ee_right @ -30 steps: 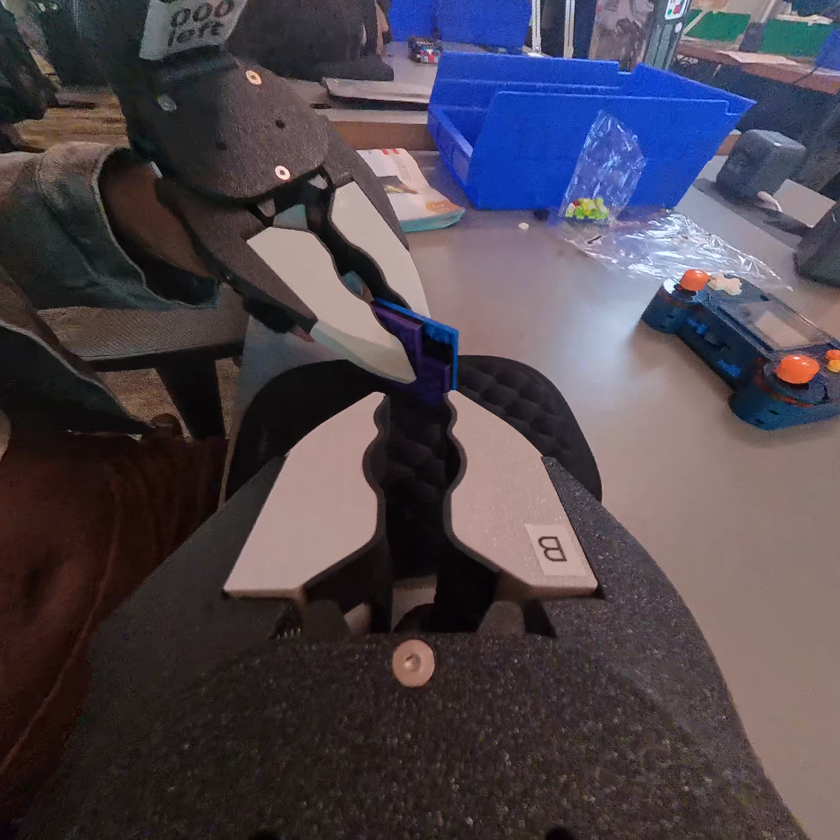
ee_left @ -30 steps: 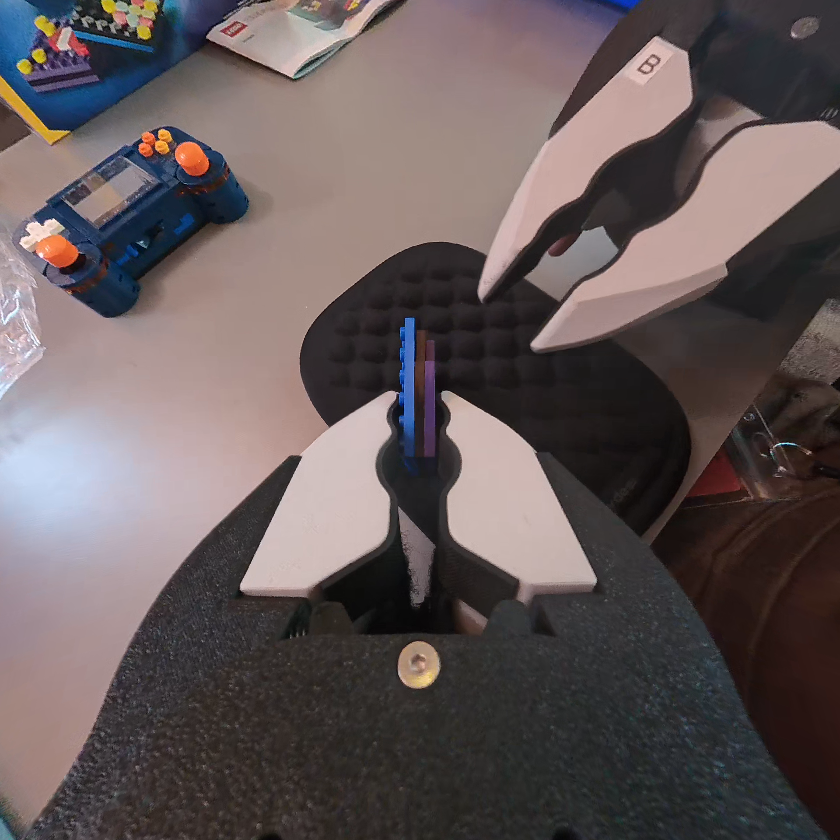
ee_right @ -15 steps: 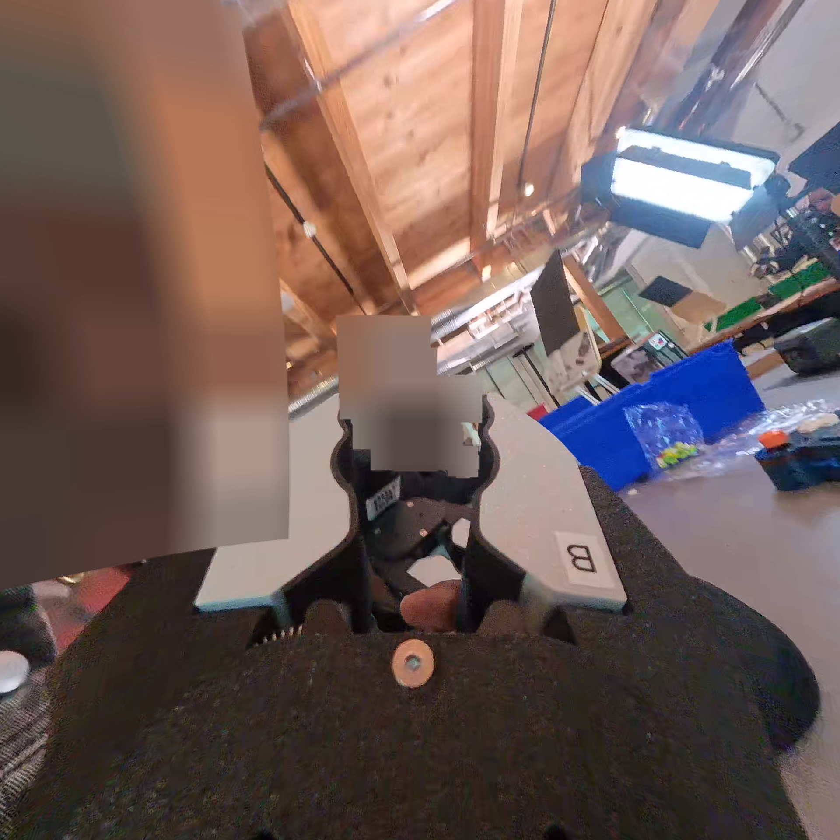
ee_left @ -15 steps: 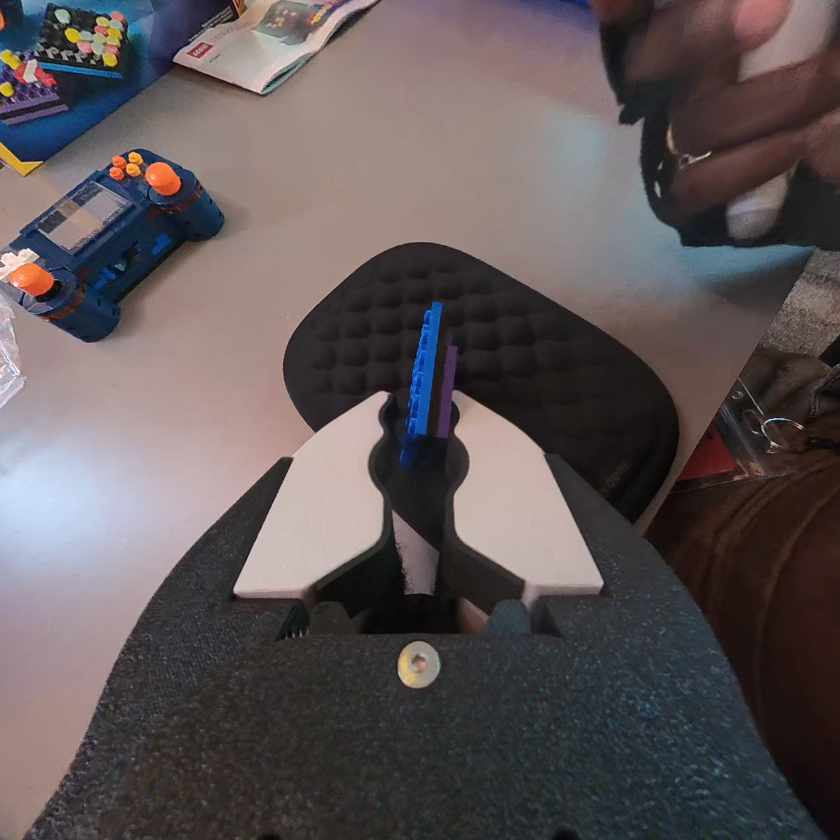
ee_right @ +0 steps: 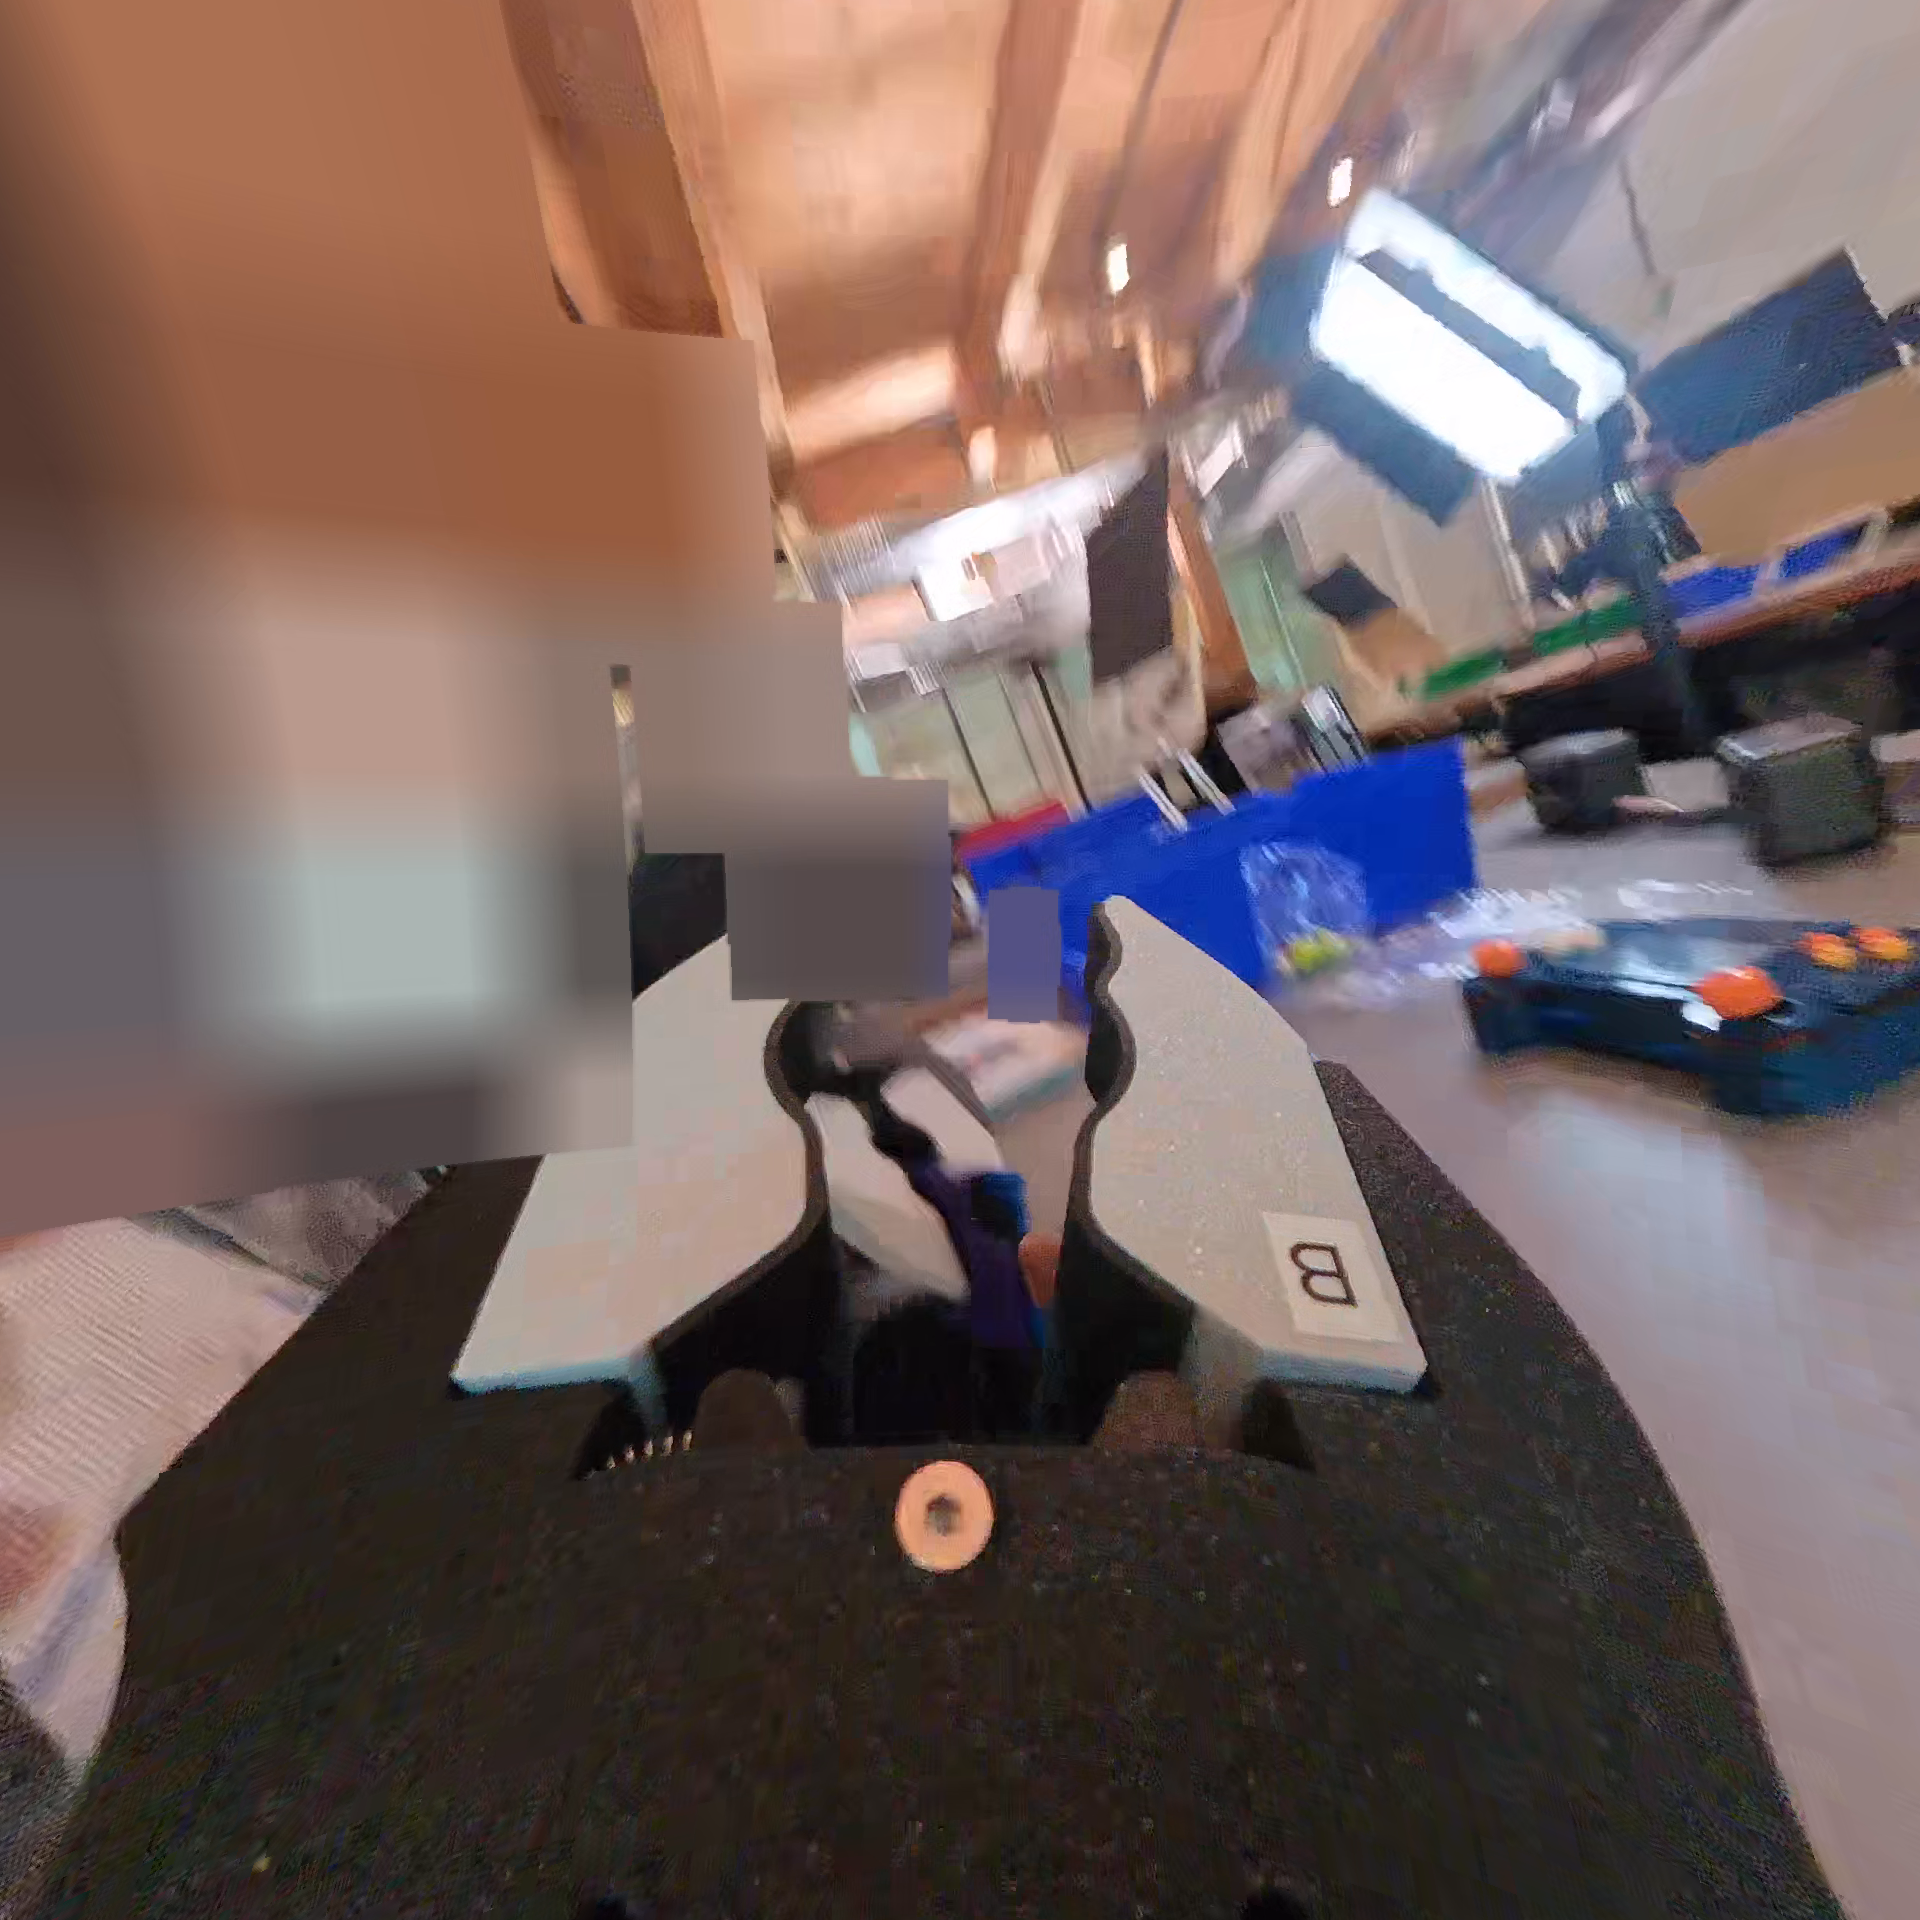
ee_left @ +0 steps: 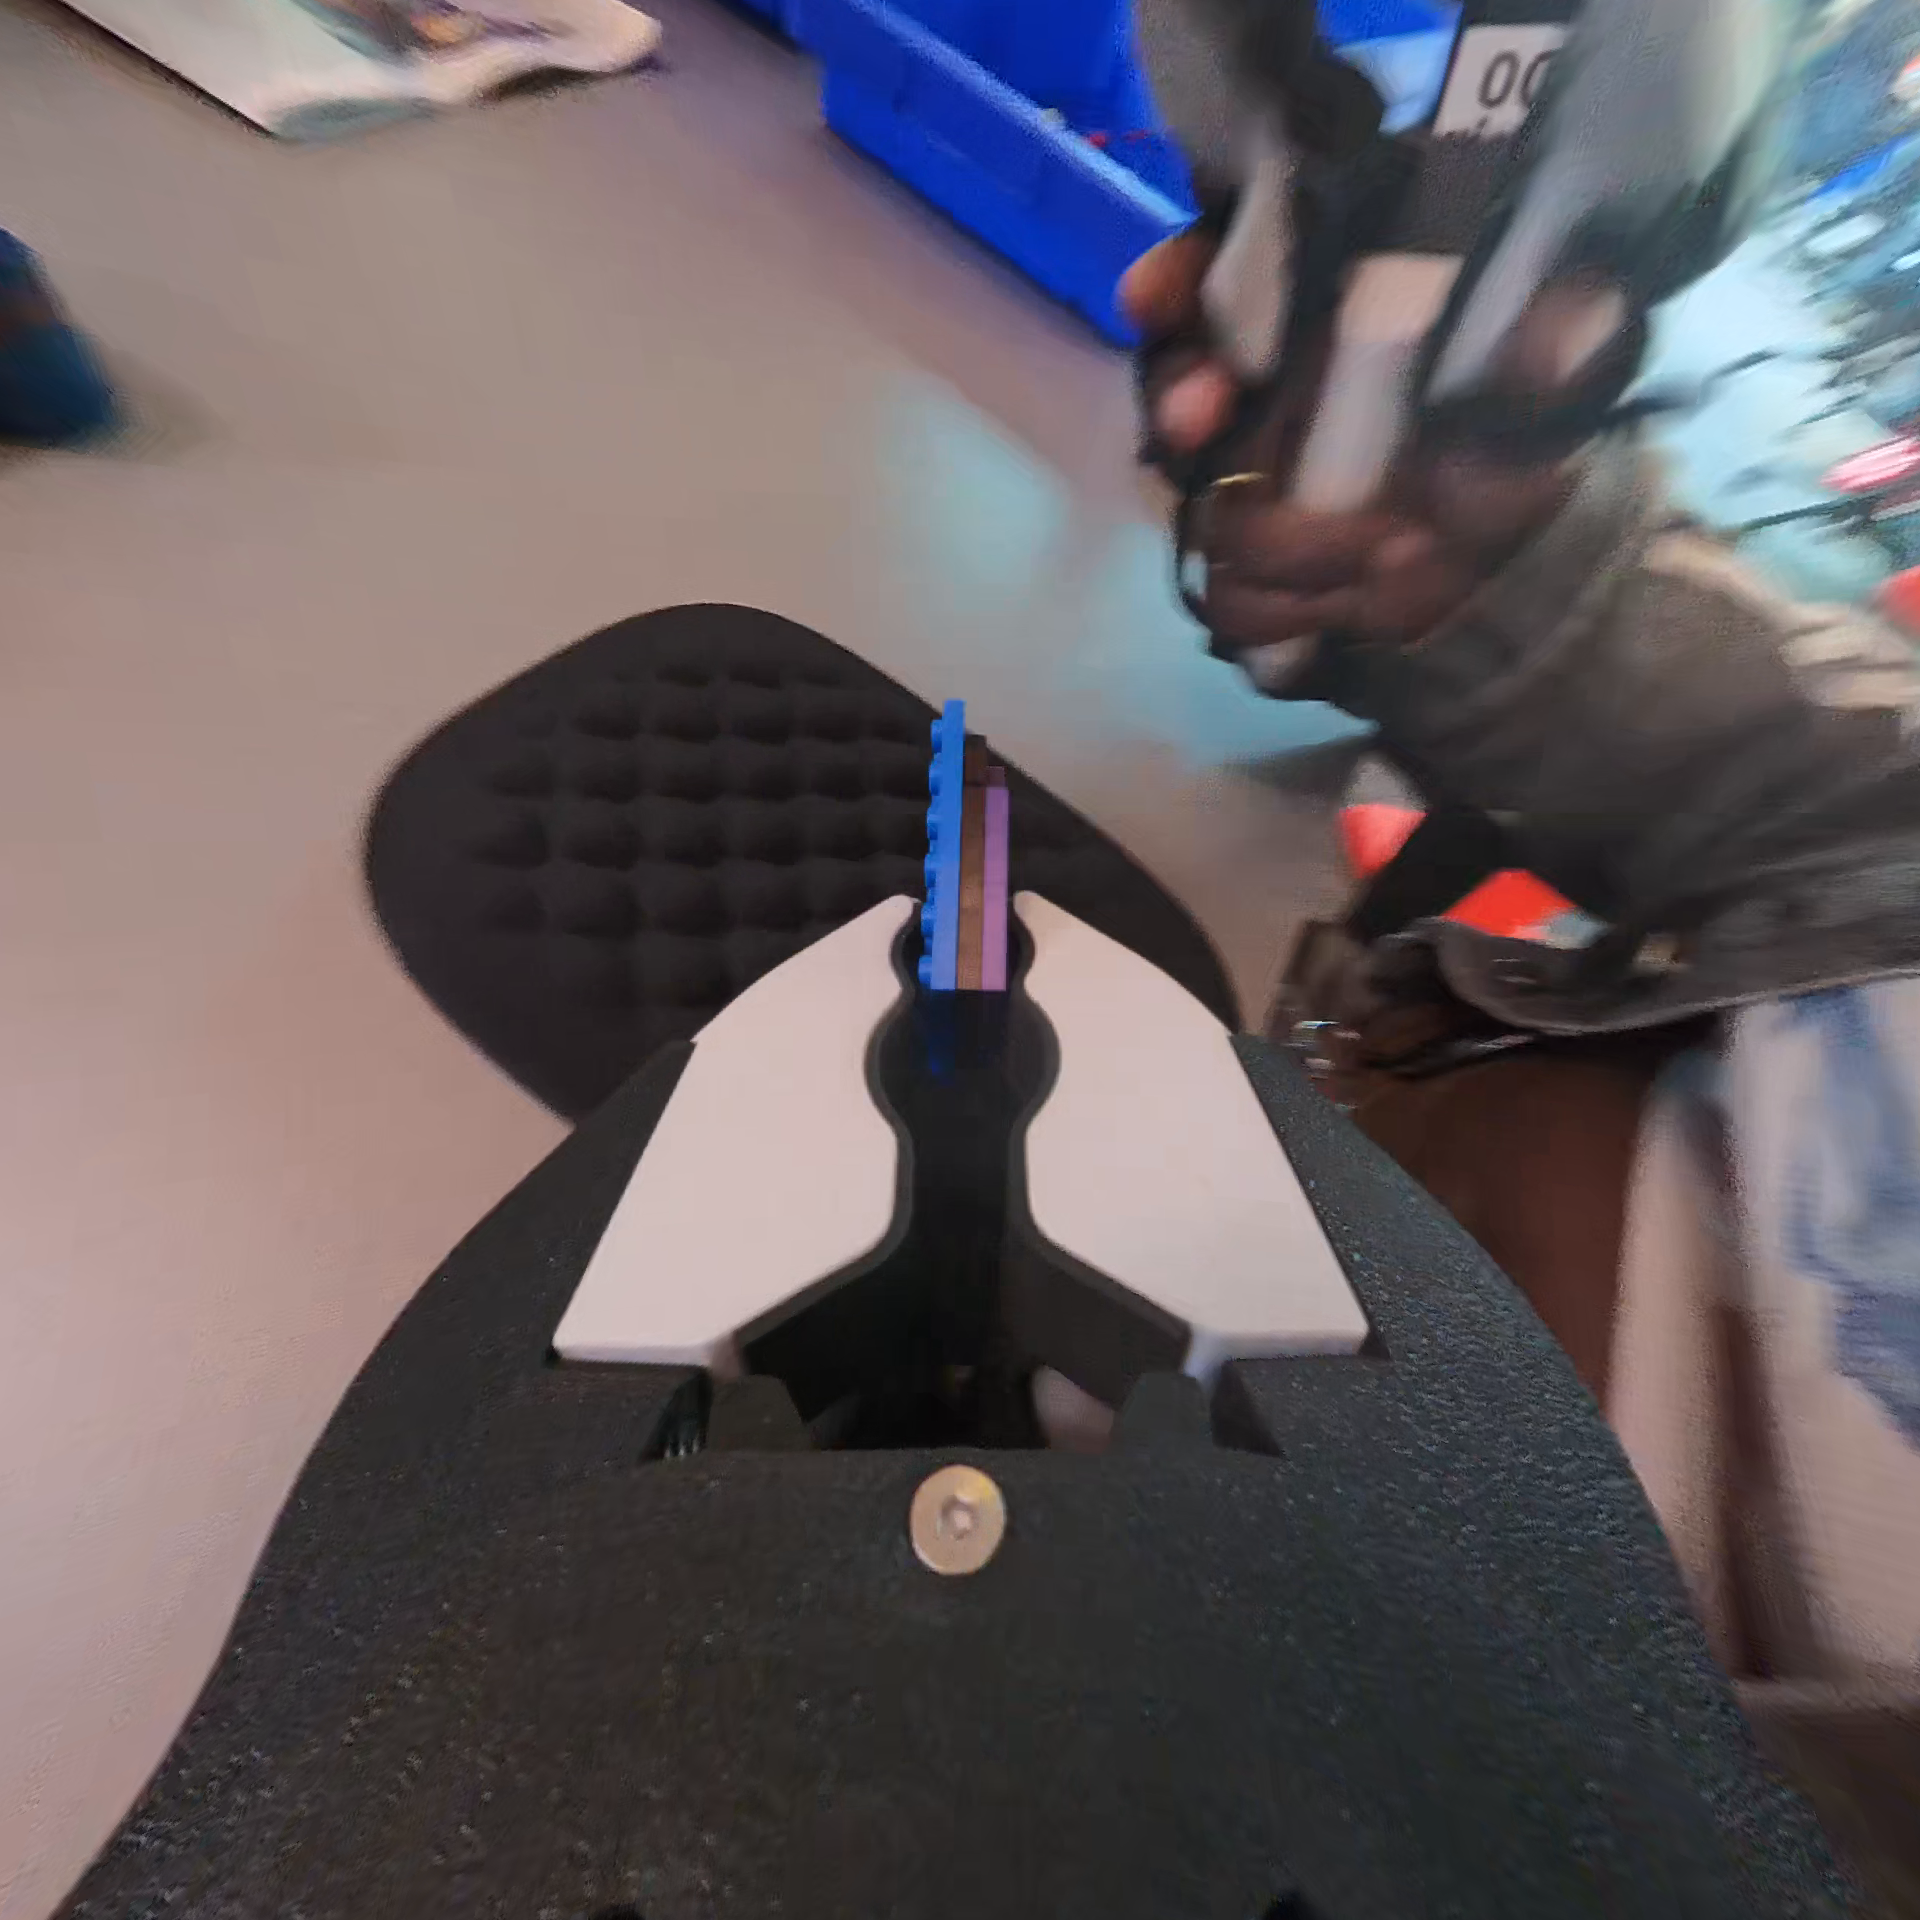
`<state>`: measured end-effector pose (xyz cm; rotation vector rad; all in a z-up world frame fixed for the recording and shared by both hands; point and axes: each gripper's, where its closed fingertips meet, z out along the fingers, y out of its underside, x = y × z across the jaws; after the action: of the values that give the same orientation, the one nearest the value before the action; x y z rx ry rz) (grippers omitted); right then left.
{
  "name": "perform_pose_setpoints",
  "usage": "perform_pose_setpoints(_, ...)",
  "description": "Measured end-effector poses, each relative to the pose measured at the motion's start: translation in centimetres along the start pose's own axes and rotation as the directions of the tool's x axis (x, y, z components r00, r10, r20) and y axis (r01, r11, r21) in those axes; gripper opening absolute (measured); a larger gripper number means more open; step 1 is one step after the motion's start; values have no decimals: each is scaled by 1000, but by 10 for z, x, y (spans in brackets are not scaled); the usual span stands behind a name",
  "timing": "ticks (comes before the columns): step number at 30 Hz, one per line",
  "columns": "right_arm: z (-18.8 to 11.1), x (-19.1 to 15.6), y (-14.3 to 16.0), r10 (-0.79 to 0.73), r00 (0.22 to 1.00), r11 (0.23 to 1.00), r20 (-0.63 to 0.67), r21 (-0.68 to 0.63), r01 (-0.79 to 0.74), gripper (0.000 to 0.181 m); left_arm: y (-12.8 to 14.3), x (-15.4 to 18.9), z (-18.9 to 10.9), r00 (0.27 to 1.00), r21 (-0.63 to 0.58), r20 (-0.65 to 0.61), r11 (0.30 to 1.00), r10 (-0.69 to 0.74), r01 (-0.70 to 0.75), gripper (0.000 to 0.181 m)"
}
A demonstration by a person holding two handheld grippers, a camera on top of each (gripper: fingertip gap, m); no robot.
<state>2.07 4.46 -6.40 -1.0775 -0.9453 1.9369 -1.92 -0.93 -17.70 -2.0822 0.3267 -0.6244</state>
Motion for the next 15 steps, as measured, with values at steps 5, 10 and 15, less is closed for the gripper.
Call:
perform_pose_setpoints(5,5,13,74,-476,867,685,147,-556,471,49,-3,22,-5,918,-50,-340,978,-205,200,12)
perform_pose_setpoints(10,21,-5,103,-169,959,739,226,-615,276,39,-11,27,-5,879,-29,-428,976,-208,217,12)
perform_pose_setpoints(15,27,0,93,9,992,821,129,-567,66,13,-35,14,-13,925,171,-367,971,-98,170,30)
